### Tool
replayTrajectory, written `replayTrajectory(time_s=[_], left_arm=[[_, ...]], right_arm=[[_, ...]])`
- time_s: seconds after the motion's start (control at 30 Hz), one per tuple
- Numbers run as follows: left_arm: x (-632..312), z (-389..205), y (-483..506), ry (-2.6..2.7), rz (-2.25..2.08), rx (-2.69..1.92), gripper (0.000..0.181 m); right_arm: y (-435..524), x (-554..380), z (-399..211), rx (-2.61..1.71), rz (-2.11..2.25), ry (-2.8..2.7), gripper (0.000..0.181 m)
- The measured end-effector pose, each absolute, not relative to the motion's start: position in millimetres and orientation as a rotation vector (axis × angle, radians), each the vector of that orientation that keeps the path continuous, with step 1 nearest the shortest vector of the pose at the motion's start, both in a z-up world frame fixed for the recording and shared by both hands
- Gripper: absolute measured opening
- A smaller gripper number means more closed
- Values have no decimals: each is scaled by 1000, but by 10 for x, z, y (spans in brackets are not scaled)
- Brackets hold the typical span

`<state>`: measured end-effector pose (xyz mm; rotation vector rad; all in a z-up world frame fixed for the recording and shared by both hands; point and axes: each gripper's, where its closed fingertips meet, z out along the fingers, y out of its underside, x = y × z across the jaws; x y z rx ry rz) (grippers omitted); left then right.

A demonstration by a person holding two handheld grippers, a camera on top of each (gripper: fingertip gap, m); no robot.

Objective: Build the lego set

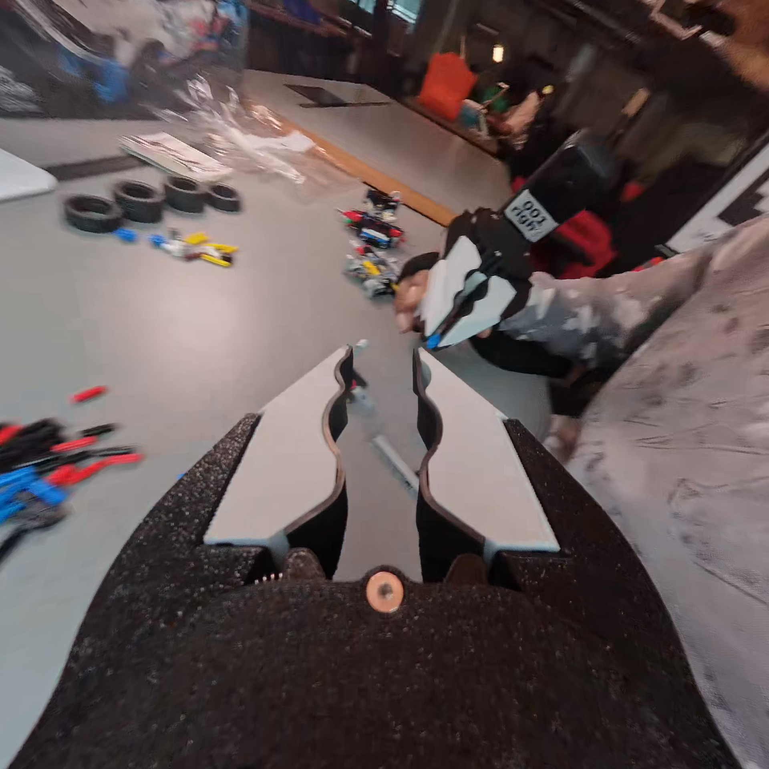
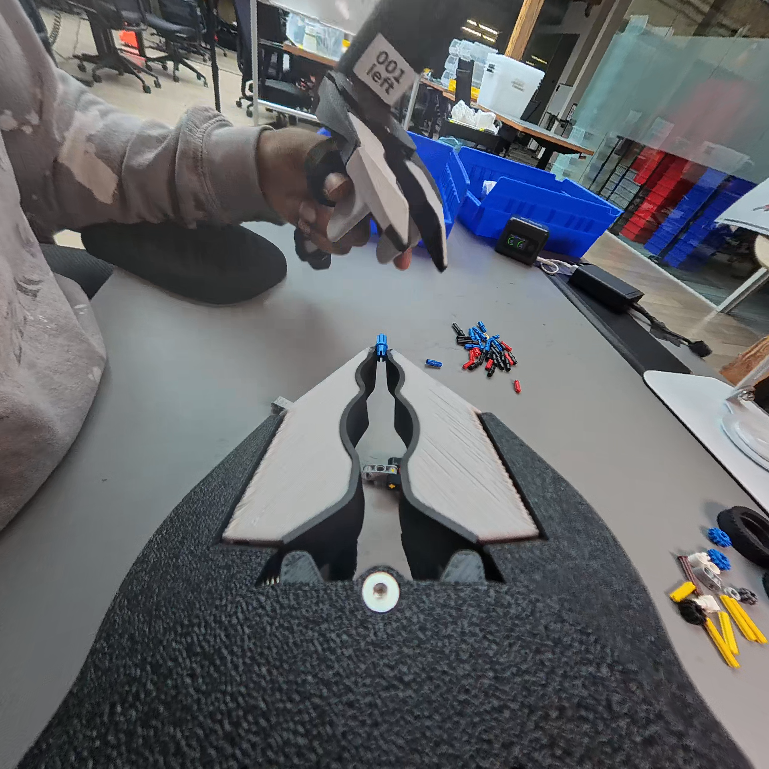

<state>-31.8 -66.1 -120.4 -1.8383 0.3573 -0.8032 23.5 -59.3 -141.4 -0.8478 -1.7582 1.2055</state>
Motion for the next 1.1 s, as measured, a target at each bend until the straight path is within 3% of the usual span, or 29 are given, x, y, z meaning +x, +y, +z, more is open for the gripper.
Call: replayTrajectory(time_s=[0.13,0.27,0.47,0.6,0.7,0.87,0.93,1.03,1.1], left_arm=[[195,-1384,-662,426,-1060,-1860,21],[327,-1378,-683,451,-1131,-1841,4],[302,-1361,-696,522,-1026,-1835,3],[96,-1245,-562,539,-761,-1783,3],[-546,-1297,-295,449,-243,-1809,3],[-1435,-1788,-177,329,297,-2059,4],[-1555,-1920,-179,249,292,-2124,13],[-1620,-2071,-205,201,255,-2215,45],[-1501,-2081,-211,226,168,-2217,50]], right_arm=[[-675,226,-1414,-806,1188,-1766,3],[-709,229,-1428,-790,1175,-1779,3],[-722,200,-1408,-792,1191,-1757,3],[-579,114,-1302,-833,1142,-1647,4],[-528,127,-1439,-890,1125,-1709,11],[-744,192,-1836,-885,1066,-1955,14],[-782,206,-1892,-886,1067,-1991,14],[-767,213,-1913,-893,1059,-2001,14],[-759,216,-1915,-899,1060,-2002,14]])
